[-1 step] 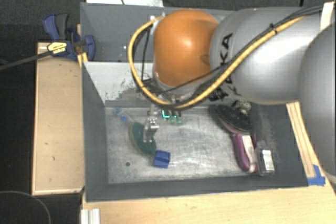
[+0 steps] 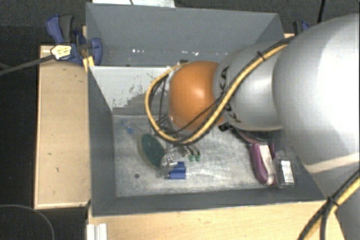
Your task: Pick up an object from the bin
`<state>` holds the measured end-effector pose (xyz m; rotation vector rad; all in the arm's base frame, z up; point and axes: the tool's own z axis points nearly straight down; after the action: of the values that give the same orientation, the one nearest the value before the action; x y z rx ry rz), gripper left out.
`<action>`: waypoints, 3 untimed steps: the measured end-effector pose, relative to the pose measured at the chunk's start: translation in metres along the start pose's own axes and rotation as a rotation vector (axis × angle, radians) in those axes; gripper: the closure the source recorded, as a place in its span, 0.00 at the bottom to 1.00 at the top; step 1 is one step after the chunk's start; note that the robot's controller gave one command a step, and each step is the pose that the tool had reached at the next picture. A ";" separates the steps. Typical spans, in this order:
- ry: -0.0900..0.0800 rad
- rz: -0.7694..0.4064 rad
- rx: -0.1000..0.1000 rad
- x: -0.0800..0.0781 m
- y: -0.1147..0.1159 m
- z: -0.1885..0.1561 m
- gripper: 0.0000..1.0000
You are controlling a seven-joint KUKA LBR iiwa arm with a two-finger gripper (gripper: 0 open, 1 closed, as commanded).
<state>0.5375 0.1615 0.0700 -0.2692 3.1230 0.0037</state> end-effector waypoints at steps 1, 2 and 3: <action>0.002 0.008 0.003 0.000 -0.001 -0.003 1.00; -0.003 -0.379 0.002 0.003 -0.018 -0.176 1.00; 0.004 -0.375 0.000 0.005 -0.017 -0.172 0.00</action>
Offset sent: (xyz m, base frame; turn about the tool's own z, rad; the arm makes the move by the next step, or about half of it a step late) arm 0.0000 0.0000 0.0000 0.0000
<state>0.5347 0.1432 0.2422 -0.8485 3.0216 0.0016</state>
